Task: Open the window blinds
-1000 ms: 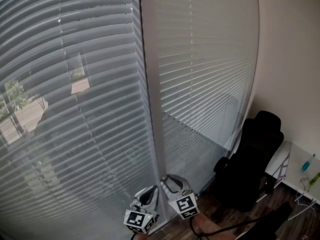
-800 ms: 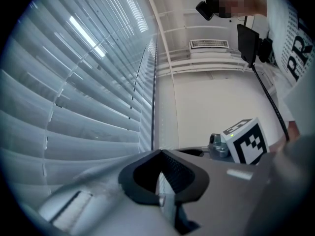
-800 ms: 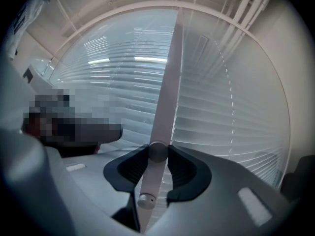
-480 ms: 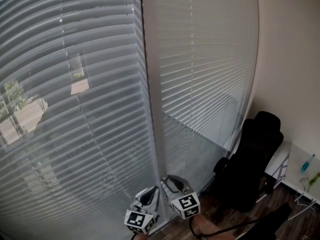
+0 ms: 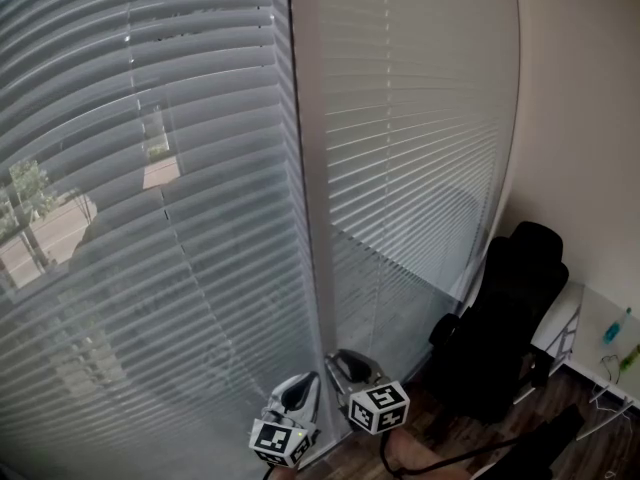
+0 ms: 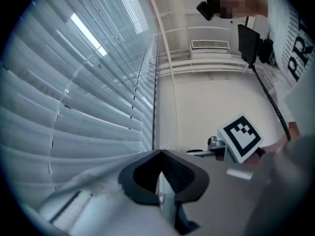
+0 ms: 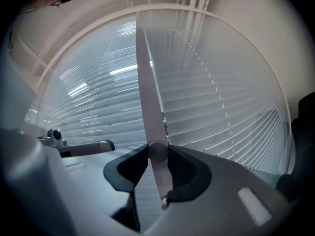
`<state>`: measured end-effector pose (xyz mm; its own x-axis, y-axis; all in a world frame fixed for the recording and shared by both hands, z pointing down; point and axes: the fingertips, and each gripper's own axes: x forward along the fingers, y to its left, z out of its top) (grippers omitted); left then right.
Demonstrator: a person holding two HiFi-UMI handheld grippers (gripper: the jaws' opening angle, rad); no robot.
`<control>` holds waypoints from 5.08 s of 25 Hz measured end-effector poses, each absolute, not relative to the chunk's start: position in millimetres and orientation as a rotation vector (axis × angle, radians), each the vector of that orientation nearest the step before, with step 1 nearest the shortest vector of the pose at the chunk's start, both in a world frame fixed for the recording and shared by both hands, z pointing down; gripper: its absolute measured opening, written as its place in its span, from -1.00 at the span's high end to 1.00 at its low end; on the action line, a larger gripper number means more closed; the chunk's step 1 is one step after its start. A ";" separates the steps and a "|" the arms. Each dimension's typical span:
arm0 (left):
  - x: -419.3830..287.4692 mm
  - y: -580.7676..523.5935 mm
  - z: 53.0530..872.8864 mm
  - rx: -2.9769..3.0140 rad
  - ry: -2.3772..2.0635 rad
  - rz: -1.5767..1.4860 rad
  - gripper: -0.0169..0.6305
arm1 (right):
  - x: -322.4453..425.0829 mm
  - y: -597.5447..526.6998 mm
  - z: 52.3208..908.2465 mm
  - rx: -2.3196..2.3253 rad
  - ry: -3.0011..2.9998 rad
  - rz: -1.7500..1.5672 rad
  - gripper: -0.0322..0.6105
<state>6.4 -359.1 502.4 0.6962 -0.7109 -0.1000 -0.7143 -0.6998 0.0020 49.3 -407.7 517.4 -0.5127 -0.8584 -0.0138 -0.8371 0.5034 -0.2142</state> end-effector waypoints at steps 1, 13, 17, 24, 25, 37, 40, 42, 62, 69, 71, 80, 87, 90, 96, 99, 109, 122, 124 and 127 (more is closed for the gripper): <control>6.8 -358.9 502.5 -2.860 1.199 0.144 0.97 | 49.3 -407.8 517.3 -1.481 2.614 -0.286 0.49; 8.4 -358.9 499.5 -2.856 1.195 0.154 0.97 | 40.8 -398.6 505.2 -1.623 2.829 0.347 0.41; 9.8 -359.6 498.9 -2.856 1.196 0.158 0.97 | 36.3 -401.1 505.2 -1.681 2.906 0.623 0.41; 9.9 -361.2 499.9 -2.855 1.211 0.166 0.97 | 34.8 -402.4 509.2 -1.670 2.917 0.672 0.47; 9.7 -361.4 499.8 -2.854 1.214 0.167 0.97 | 35.2 -402.5 508.8 -1.661 2.915 0.642 0.47; 9.4 -362.1 501.6 -2.855 1.216 0.167 0.97 | 42.6 -405.5 510.3 -1.578 2.800 0.178 0.48; 9.7 -361.8 501.5 -2.856 1.216 0.165 0.97 | 45.6 -406.5 510.6 -1.559 2.763 0.076 0.48; 9.9 -361.7 501.8 -2.857 1.214 0.164 0.97 | 46.1 -406.8 511.0 -1.549 2.748 0.033 0.48; 9.9 -355.5 503.3 -2.867 1.181 0.116 0.97 | 46.0 -402.1 510.9 -1.565 2.826 0.082 0.47; 10.8 -353.9 504.0 -2.871 1.177 0.115 0.97 | 35.3 -398.6 510.9 -1.649 2.965 0.510 0.42; 10.4 -353.8 504.5 -2.870 1.178 0.117 0.97 | 34.0 -399.7 512.1 -1.670 2.975 0.600 0.42; 5.9 -356.3 503.9 -2.867 1.193 0.130 0.97 | 37.0 -402.2 511.6 -1.682 2.947 0.610 0.48; 5.7 -357.4 504.7 -2.868 1.195 0.130 0.97 | 42.0 -404.4 511.8 -1.598 2.858 0.215 0.48; 5.7 -358.1 504.3 -2.868 1.192 0.132 0.97 | 42.9 -405.2 512.1 -1.588 2.833 0.158 0.48; 6.9 -358.3 504.6 -2.872 1.187 0.134 0.97 | 46.4 -406.1 513.5 -1.545 2.763 -0.010 0.48; 7.3 -358.4 504.5 -2.875 1.188 0.136 0.97 | 47.5 -406.2 513.1 -1.524 2.734 -0.082 0.48; 7.8 -358.7 505.8 -2.876 1.186 0.131 0.97 | 48.5 -407.6 514.1 -1.489 2.705 -0.148 0.48; 10.1 -357.8 504.4 -2.880 1.183 0.145 0.97 | 37.0 -403.9 516.1 -1.674 3.005 0.618 0.45; 9.7 -357.9 505.1 -2.881 1.186 0.144 0.97 | 37.5 -404.8 516.6 -1.669 3.000 0.607 0.47; 8.9 -358.6 505.9 -2.881 1.191 0.143 0.97 | 37.9 -404.9 515.6 -1.658 2.992 0.582 0.48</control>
<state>8.9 -358.6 505.9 0.7044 -0.7037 -0.0927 -0.7056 -0.7084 0.0158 37.9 -404.9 515.6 -0.5023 -0.8561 0.1216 -0.7482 0.5008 0.4352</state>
